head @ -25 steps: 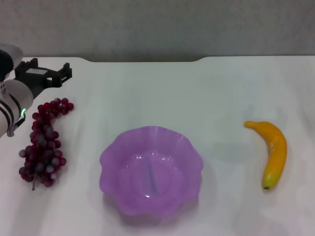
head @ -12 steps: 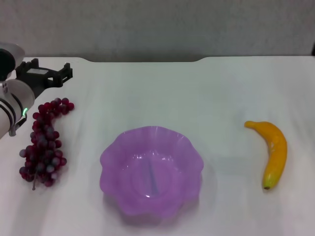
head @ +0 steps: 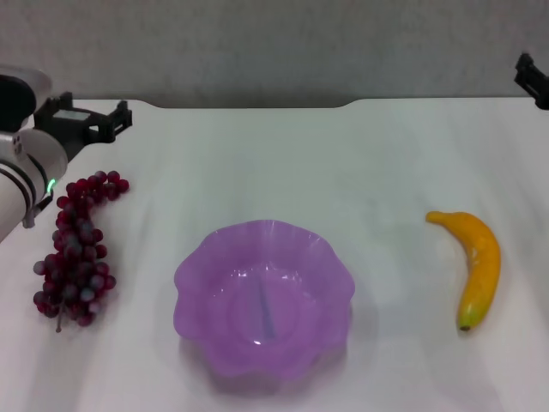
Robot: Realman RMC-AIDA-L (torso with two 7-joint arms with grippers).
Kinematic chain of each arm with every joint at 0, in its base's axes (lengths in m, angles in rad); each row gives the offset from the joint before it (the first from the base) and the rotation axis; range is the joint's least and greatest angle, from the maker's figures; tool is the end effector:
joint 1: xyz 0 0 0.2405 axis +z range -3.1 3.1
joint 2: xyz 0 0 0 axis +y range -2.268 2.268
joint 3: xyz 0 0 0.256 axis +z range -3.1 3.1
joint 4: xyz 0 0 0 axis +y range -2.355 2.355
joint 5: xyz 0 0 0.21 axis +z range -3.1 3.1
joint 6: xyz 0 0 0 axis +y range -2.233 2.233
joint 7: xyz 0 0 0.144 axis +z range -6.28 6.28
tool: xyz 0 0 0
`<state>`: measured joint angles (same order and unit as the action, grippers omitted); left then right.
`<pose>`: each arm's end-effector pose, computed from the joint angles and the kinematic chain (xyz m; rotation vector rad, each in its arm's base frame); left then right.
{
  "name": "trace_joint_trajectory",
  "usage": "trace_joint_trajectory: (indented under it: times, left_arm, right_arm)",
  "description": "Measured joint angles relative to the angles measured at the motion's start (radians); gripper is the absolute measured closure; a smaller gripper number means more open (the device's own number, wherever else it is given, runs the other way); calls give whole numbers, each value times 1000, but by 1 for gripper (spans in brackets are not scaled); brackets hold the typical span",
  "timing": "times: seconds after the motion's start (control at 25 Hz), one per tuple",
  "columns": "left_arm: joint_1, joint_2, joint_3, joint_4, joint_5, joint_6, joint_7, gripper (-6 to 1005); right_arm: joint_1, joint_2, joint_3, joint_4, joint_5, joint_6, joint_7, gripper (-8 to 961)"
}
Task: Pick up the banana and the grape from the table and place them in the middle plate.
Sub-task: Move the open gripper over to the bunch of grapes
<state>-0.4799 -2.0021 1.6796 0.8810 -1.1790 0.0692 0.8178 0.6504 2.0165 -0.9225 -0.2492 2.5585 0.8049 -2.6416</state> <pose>-0.2508 0.4401 0.0218 -1.7291 -0.7027 -0.3580 0.3034 0.4348 0.0562 -1.6065 0.6018 0.6671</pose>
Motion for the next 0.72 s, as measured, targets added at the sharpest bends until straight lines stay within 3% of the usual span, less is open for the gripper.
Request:
trace_joint_trajectory:
  times: [0.2,0.44,0.72]
  left_arm:
    - [-2,-1,0,-1,1,33,2,144]
    - [-2,-7,-1,-1,0,69,3,144]
    - [1,-17,0,-3,1,113,21,144]
  right_arm:
    - [4,3,12,99,104,206,-73,65]
    - [51,1,-16,136,94,86,-63,65]
    - [52,4,-9,139,91,131,-54,64]
